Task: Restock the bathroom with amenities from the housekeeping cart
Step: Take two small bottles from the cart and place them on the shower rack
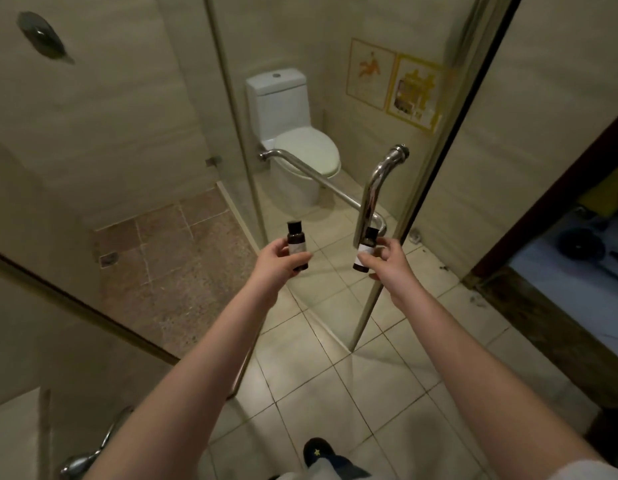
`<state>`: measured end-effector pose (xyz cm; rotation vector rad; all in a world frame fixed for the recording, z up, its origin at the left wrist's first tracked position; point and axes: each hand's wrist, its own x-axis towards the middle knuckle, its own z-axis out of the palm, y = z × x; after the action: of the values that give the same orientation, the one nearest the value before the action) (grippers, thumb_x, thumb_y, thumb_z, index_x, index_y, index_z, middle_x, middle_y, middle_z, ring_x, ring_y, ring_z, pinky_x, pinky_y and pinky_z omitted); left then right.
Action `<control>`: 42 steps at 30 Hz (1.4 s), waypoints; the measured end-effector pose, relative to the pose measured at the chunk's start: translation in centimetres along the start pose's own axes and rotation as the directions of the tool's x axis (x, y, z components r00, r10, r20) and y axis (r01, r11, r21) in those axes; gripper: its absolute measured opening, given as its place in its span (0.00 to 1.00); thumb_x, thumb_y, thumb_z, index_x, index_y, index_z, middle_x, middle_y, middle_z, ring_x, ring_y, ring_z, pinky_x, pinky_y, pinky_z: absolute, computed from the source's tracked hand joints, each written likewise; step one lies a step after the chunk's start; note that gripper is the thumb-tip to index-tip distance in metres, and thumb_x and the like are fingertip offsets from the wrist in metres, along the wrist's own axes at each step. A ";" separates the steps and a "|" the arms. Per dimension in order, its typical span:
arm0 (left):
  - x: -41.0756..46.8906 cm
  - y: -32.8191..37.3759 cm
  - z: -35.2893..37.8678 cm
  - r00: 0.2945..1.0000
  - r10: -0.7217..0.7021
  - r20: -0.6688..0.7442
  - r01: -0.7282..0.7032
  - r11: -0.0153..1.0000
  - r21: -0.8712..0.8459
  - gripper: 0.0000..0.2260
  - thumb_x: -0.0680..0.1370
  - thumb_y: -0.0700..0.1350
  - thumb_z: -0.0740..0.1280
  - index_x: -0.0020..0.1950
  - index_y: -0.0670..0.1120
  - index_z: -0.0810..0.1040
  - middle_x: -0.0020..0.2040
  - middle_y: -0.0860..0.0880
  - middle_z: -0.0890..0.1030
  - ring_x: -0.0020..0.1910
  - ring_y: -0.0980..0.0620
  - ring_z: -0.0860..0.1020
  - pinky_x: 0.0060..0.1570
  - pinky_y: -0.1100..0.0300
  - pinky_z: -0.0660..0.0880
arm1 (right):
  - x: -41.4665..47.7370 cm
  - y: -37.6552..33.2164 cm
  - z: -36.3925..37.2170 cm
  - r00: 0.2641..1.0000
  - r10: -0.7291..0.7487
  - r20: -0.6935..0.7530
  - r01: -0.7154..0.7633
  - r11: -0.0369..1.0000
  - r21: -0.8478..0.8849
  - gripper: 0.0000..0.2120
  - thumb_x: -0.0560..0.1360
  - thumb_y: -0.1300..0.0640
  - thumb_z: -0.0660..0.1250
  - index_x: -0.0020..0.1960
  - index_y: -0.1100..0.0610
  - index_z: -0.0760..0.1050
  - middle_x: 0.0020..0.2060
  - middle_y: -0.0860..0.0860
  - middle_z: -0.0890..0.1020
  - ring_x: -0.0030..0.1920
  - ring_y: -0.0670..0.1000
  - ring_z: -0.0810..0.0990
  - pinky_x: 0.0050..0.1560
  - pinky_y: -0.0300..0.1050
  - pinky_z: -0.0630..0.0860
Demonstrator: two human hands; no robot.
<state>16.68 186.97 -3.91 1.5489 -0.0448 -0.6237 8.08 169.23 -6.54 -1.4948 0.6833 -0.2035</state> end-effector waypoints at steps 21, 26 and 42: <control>10.7 5.0 -18.2 0.886 0.049 -0.461 -0.133 0.979 -0.151 0.09 0.74 0.36 0.69 0.53 0.43 0.77 0.44 0.50 0.80 0.45 0.52 0.79 0.43 0.63 0.76 | 13.1 -8.0 24.5 0.887 -0.102 0.450 0.130 0.991 -0.032 0.10 0.73 0.60 0.69 0.51 0.51 0.72 0.48 0.52 0.80 0.44 0.49 0.78 0.38 0.40 0.71; 15.9 7.7 -23.0 0.850 0.083 -0.520 -0.180 0.974 -0.138 0.07 0.74 0.35 0.69 0.47 0.46 0.78 0.43 0.50 0.80 0.44 0.52 0.79 0.44 0.62 0.76 | 18.6 -10.4 31.0 0.848 -0.102 0.521 0.144 0.989 -0.041 0.11 0.73 0.58 0.69 0.53 0.54 0.71 0.50 0.53 0.80 0.45 0.49 0.78 0.38 0.40 0.71; 32.7 16.8 -35.4 0.654 0.036 -0.755 -0.191 0.974 -0.119 0.10 0.73 0.36 0.70 0.53 0.41 0.77 0.41 0.49 0.79 0.42 0.51 0.78 0.45 0.58 0.77 | 37.6 -19.0 50.4 0.669 -0.129 0.732 0.194 0.981 -0.004 0.10 0.75 0.61 0.68 0.53 0.56 0.70 0.46 0.54 0.78 0.40 0.44 0.76 0.32 0.27 0.71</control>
<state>64.56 204.51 -1.69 1.4965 0.5372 0.1610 70.26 190.14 -2.78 -1.5517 -0.1030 0.2979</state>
